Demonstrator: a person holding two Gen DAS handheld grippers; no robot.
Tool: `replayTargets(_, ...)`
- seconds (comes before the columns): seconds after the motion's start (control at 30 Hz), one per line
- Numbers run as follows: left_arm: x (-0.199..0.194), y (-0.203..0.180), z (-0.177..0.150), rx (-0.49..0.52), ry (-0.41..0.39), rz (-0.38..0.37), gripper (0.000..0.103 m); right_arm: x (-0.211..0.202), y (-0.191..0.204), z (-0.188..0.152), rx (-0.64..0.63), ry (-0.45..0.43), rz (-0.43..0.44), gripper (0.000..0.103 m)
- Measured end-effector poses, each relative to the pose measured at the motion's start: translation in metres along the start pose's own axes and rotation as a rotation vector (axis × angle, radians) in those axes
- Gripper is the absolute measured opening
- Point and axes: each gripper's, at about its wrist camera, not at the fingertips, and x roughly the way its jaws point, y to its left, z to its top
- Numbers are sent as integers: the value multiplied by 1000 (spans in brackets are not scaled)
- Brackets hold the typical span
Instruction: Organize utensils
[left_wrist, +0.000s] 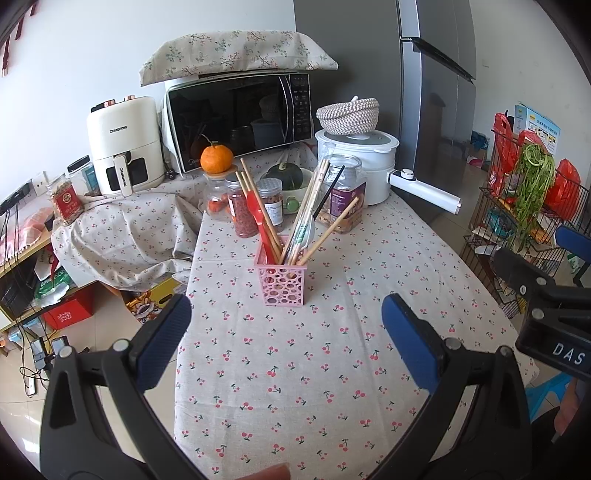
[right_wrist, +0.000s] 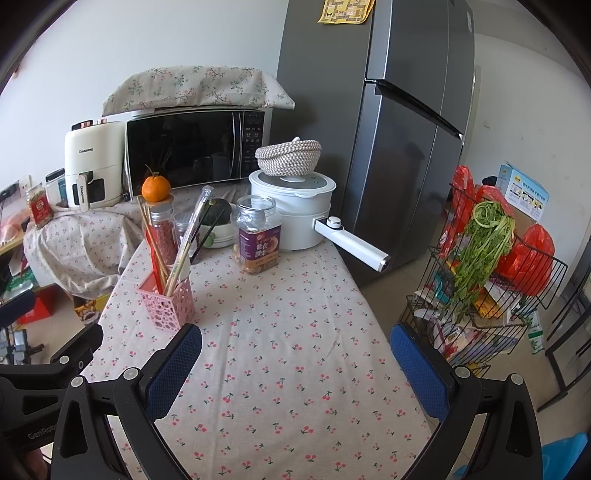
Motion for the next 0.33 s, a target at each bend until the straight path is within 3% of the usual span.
replayTargets(0.33,0,-2,-1,0,1,-5,102,0,0,0,-1,1,0,103)
